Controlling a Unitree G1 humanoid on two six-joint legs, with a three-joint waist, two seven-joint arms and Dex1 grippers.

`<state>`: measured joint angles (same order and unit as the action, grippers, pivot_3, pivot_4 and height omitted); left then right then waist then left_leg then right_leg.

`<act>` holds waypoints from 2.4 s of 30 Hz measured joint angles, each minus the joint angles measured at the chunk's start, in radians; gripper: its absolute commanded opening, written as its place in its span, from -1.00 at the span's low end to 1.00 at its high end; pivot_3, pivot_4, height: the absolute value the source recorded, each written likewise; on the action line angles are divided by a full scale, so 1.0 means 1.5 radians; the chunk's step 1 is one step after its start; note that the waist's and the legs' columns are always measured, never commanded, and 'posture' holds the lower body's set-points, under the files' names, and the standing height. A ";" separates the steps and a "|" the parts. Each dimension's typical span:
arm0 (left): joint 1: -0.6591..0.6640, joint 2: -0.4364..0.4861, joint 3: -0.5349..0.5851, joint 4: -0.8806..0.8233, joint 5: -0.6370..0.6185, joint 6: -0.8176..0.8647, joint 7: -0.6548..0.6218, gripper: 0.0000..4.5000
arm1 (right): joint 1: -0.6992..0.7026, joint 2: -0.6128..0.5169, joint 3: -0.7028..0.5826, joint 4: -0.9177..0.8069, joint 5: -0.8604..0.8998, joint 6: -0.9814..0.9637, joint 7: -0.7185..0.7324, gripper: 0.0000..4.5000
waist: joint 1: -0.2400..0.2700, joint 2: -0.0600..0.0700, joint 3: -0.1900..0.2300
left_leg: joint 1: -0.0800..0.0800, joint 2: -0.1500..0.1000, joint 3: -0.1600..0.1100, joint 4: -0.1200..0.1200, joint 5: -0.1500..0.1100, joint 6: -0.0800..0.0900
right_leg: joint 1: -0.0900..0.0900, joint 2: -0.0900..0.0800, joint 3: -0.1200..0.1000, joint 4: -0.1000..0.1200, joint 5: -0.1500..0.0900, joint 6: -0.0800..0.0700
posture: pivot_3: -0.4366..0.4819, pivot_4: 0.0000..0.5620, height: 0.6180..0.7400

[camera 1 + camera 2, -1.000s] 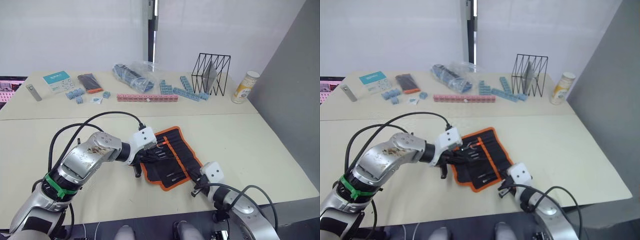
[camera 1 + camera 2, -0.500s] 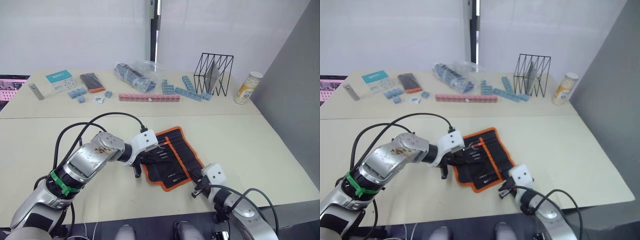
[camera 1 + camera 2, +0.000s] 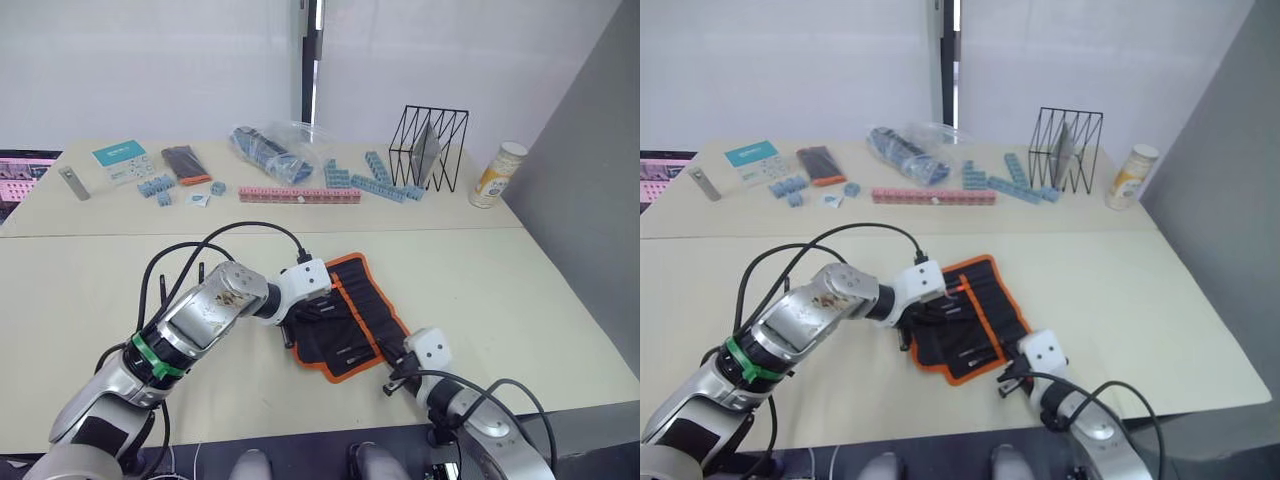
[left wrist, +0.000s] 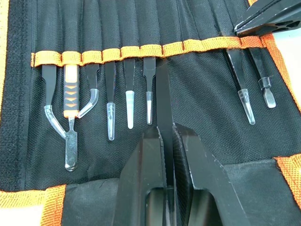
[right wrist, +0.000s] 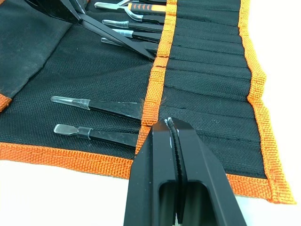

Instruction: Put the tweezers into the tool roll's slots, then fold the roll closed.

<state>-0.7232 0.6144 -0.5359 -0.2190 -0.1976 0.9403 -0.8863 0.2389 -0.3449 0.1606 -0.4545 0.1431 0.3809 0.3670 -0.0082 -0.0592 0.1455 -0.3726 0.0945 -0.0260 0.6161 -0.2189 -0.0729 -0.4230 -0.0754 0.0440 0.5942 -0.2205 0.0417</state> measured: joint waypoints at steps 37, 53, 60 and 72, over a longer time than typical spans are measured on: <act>0.018 0.019 0.031 -0.099 0.010 0.060 0.001 -0.98 | 0.006 -0.002 0.006 -0.008 -0.001 0.000 -0.010 -1.00 | -0.005 0.001 -0.001 | -0.001 -0.006 -0.003 0.001 0.000 0.001 | 0.001 0.010 0.024 0.002 -0.002 0.003 | -0.05 -0.47 0.97; 0.025 -0.041 0.004 -0.047 0.026 0.039 0.032 -0.98 | 0.007 -0.006 0.006 -0.008 -0.002 0.000 -0.012 -1.00 | -0.004 0.000 -0.002 | -0.001 -0.008 -0.003 0.001 0.001 0.001 | 0.002 0.014 0.034 0.003 -0.002 0.004 | -0.05 -0.47 0.97; 0.016 -0.034 -0.007 -0.025 0.036 0.016 0.026 -0.98 | 0.007 -0.006 0.010 -0.009 -0.003 0.000 -0.016 -1.00 | -0.006 0.000 -0.002 | -0.002 -0.009 -0.003 0.007 -0.001 0.003 | 0.001 0.014 0.036 0.010 -0.003 0.005 | -0.05 -0.47 0.97; 0.028 0.015 -0.006 -0.079 0.025 0.044 0.003 -0.98 | 0.008 -0.006 0.011 -0.008 -0.003 0.000 -0.024 -1.00 | -0.006 0.001 -0.002 | -0.002 -0.009 -0.003 0.008 -0.001 0.003 | 0.001 0.014 0.036 0.011 -0.004 0.005 | -0.05 -0.47 0.97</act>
<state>-0.6807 0.6375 -0.5446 -0.3368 -0.1599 1.0063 -0.8815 0.2509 -0.3532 0.1772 -0.4669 0.1390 0.3811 0.3307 -0.0172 -0.0582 0.1424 -0.3753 0.0814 -0.0306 0.6285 -0.2204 -0.0677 -0.4216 -0.0542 0.0976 0.6103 -0.2268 0.0497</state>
